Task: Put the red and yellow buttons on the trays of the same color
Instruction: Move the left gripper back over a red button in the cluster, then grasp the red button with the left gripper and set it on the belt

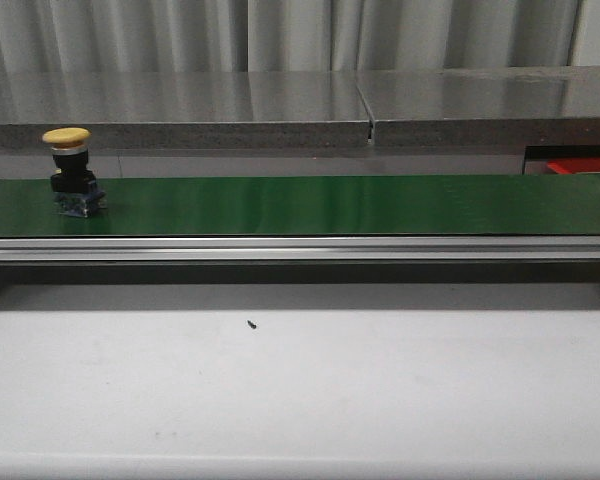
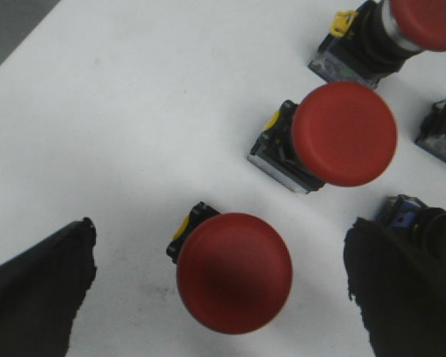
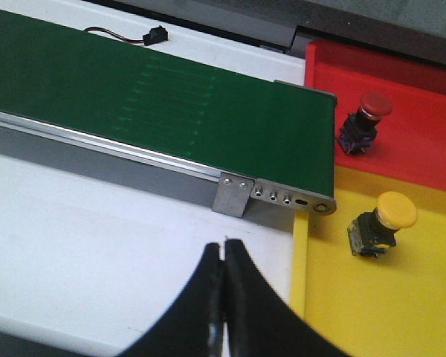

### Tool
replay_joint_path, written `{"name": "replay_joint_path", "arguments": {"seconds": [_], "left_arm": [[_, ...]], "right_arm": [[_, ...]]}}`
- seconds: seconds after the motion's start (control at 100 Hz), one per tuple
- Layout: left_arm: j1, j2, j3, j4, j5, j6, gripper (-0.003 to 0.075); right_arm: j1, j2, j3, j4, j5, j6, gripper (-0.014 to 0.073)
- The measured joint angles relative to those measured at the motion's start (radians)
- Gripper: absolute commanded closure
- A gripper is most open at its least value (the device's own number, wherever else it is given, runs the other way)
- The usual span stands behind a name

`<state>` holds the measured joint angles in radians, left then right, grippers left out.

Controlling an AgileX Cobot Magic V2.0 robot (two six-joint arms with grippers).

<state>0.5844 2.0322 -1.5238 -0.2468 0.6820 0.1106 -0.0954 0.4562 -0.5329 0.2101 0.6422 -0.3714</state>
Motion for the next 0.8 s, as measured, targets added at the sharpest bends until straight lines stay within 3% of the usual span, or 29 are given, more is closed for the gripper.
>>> {"name": "replay_joint_path", "arguments": {"seconds": [0.13, 0.23, 0.47, 0.56, 0.64, 0.8], "left_arm": [[0.000, 0.017, 0.000, 0.000, -0.004, 0.000, 0.0094], [0.000, 0.018, 0.000, 0.000, -0.010, 0.000, 0.0150], [0.000, 0.018, -0.002, -0.004, -0.017, 0.000, 0.0523], [0.000, 0.018, -0.002, -0.009, -0.017, 0.000, 0.0621], [0.000, 0.018, -0.002, -0.024, -0.013, 0.000, 0.0657], [0.000, -0.021, -0.002, -0.078, 0.003, 0.010, 0.0660]], "right_arm": [[0.000, 0.000, 0.000, 0.000, 0.000, 0.000, 0.0692], [0.000, 0.000, 0.000, 0.000, 0.000, 0.000, 0.0692], [0.000, 0.000, 0.000, 0.000, 0.000, 0.000, 0.0692], [0.000, 0.000, 0.000, 0.000, 0.000, 0.000, 0.0692], [0.000, 0.000, 0.000, 0.000, 0.000, 0.000, 0.0692], [0.000, 0.000, 0.000, 0.000, 0.000, 0.000, 0.0692]]}}
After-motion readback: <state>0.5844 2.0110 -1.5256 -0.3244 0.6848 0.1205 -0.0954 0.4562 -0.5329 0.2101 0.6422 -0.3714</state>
